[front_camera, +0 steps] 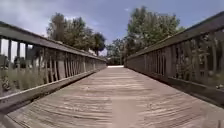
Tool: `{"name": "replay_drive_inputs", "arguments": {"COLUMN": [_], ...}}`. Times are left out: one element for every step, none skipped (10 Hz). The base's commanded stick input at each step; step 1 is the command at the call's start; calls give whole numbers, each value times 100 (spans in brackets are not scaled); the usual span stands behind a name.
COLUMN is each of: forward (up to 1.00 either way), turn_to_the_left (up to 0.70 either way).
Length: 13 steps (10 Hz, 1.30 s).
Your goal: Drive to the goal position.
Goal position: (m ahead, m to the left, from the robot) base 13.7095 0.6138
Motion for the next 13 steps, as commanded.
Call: {"name": "replay_drive_inputs", "arguments": {"forward": [50,50,50,50,50,50,50,50,50,50,50,50,50], "turn_to_the_left": [0,0,0,0,0,0,0,0,0,0,0,0,0]}}
